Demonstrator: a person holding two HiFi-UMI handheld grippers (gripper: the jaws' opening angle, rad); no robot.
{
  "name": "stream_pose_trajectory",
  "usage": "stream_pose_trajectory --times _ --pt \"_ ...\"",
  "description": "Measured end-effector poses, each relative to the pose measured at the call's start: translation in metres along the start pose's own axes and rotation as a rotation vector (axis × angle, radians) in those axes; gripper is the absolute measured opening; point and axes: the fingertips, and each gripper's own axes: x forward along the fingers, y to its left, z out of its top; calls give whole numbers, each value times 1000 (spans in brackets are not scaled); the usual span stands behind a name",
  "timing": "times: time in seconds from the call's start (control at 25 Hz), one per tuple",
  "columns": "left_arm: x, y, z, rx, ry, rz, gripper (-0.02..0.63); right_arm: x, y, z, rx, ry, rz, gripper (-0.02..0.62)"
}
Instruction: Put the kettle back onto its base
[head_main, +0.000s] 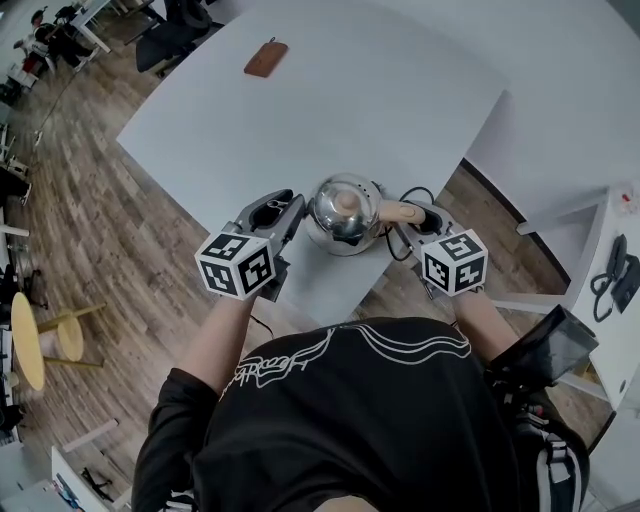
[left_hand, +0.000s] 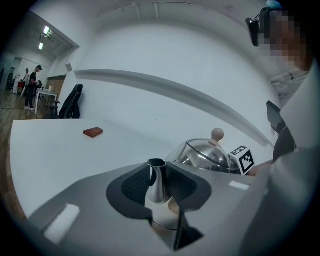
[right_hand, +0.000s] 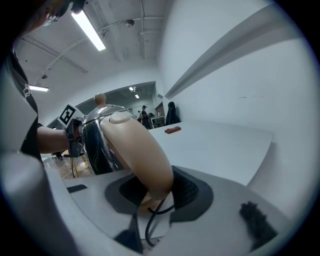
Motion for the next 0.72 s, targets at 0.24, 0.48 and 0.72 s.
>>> stream_pose_trajectory --times 0.24,0.48,0.72 --pt "11 21 -5 -39 -22 4 95 22 -9 -2 11 21 -8 124" --pt "12 24 -7 -78 -39 -2 97 24 -11 -1 21 15 -10 124" --pt "13 24 -10 -93 -36 -12 97 22 -14 2 56 -4 -25 123"
